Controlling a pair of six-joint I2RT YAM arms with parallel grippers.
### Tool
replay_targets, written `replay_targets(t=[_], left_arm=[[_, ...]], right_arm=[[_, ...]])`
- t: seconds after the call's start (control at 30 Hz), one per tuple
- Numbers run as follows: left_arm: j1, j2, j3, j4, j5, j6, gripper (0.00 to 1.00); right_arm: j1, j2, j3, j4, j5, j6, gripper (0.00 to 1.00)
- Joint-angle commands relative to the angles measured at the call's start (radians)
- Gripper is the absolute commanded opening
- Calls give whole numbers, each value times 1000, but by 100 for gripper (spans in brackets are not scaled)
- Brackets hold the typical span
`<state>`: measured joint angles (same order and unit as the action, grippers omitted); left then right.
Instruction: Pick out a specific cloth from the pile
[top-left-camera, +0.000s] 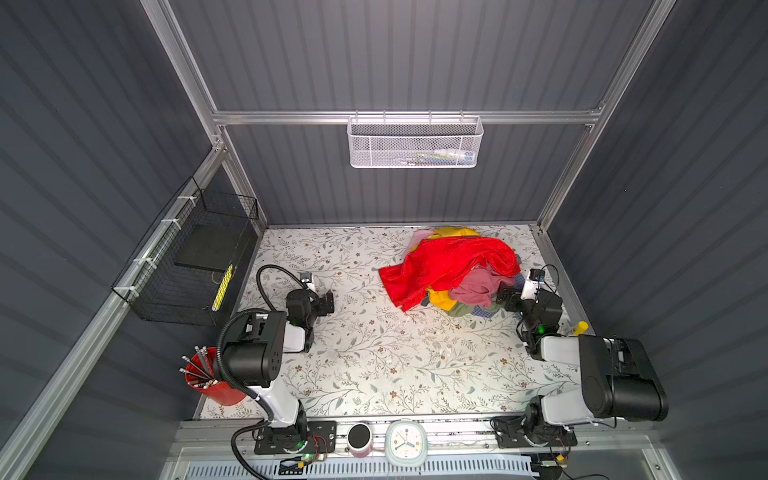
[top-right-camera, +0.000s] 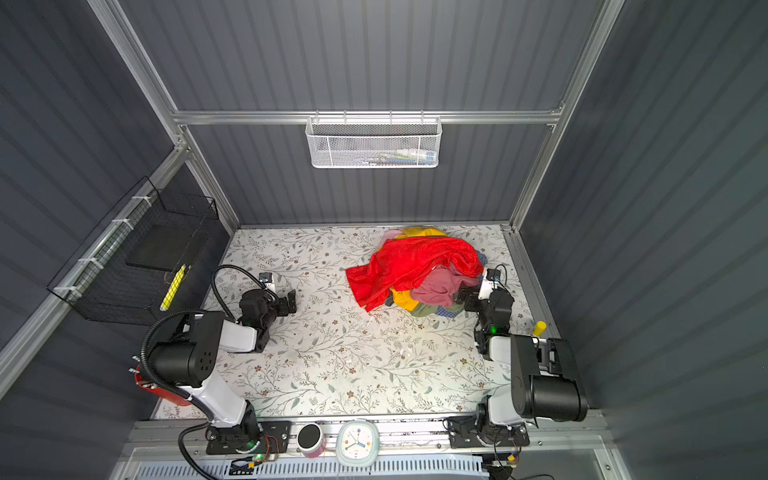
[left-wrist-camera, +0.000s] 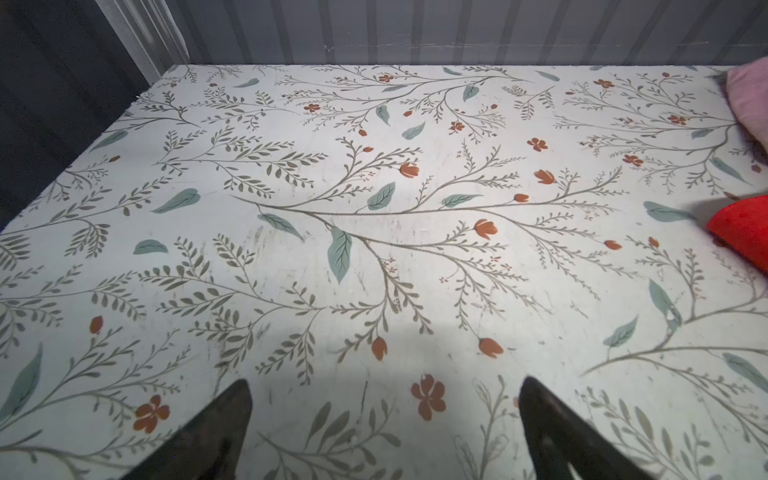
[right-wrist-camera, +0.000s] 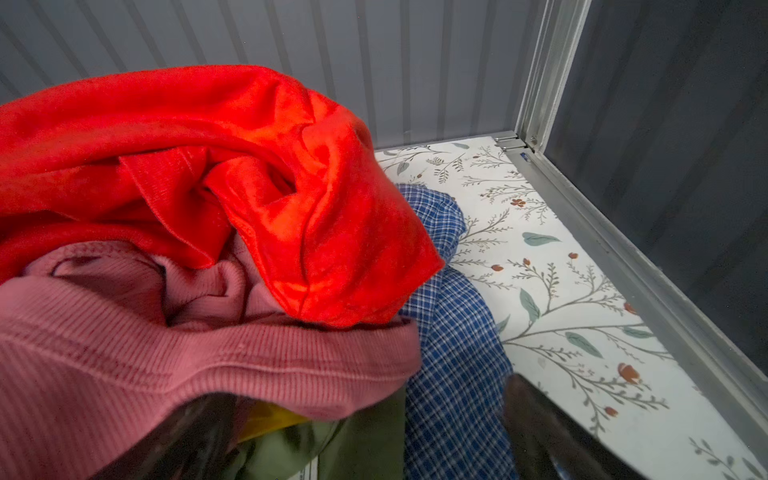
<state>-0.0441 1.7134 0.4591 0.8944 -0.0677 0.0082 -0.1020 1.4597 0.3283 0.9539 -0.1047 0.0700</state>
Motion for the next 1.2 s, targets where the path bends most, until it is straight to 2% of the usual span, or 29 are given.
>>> replay_targets(t=[0.0, 0.83, 0.9, 0.97, 1.0, 1.07, 1.17], left_arm=[[7, 2, 19, 5, -10, 13, 100], [7, -10, 31, -19, -15, 5, 100], [7, -64, 110, -223, -57, -17, 100], [7, -110, 242, -504, -66, -60, 100], [7, -130, 278, -581, -33, -65, 100], [6, -185, 281, -615, 21, -97, 100], [3, -274, 240, -611, 34, -189, 100]], right_arm=[[2, 1, 4, 12, -8, -5, 99], [0, -13, -1, 15, 13, 6, 99], [-3, -73, 17, -67, 60, 28, 99], [-17, -167, 82, -292, 74, 80, 99], [-30, -214, 122, -427, 63, 119, 99], [-48, -277, 161, -553, 23, 173, 99], [-60, -366, 199, -673, -33, 236, 99]])
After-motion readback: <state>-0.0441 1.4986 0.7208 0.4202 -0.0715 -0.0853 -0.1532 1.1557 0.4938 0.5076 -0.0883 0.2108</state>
